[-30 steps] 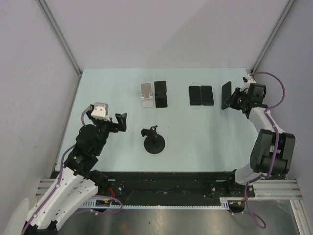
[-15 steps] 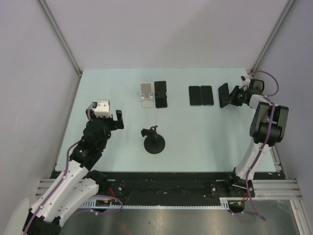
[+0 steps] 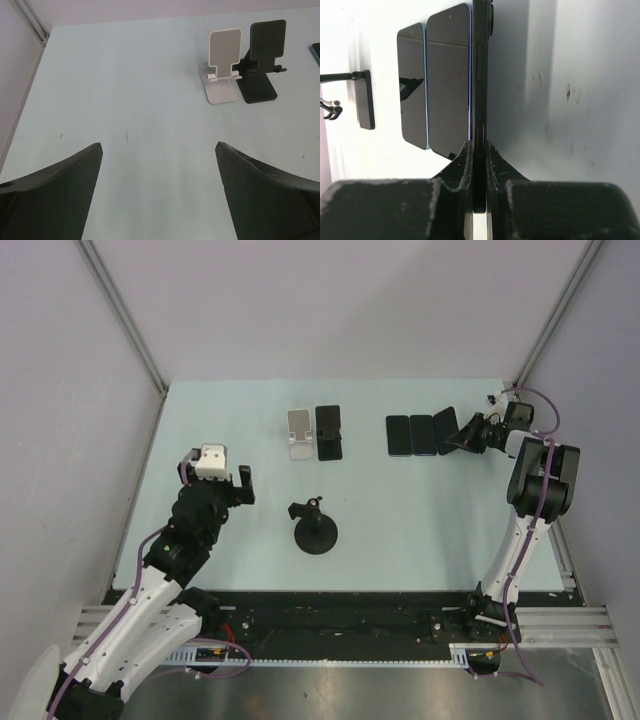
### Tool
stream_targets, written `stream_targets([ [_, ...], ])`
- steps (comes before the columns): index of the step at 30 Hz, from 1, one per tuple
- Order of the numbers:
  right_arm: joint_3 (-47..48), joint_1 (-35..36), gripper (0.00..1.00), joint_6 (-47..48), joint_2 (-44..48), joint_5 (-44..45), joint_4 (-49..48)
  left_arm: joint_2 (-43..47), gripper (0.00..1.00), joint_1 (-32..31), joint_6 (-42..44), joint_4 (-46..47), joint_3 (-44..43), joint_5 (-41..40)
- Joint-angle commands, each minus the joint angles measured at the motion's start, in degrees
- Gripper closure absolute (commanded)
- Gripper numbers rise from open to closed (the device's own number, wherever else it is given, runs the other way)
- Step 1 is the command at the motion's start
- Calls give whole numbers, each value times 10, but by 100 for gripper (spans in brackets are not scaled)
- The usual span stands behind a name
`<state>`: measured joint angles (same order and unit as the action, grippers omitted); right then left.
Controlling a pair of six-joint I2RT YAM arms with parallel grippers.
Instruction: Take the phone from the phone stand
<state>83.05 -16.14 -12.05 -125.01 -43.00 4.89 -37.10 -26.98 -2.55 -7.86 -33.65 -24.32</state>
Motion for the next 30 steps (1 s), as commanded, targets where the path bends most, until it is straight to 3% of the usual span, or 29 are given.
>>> stream_targets([
  [1, 45, 1, 99, 16, -36, -8, 23, 3, 0, -5, 11, 23, 3, -1],
  [7, 94, 2, 88, 74, -54, 22, 121, 1, 0, -5, 13, 24, 4, -1],
  [11, 106, 0, 73, 105, -52, 45, 161, 0, 0, -4, 14, 25, 4, -1],
  [16, 115, -5, 76, 135, -49, 61, 200, -2, 0, -5, 15, 26, 5, 0],
  [19, 121, -7, 71, 145, -49, 64, 215, -3, 0, -6, 15, 26, 5, 1],
  [24, 124, -7, 45, 157, -40, 96, 223, -4, 0, -7, 15, 27, 5, 2],
  [30, 132, -7, 43, 159, -29, 158, 225, -4, 0, -6, 15, 28, 5, 5],
])
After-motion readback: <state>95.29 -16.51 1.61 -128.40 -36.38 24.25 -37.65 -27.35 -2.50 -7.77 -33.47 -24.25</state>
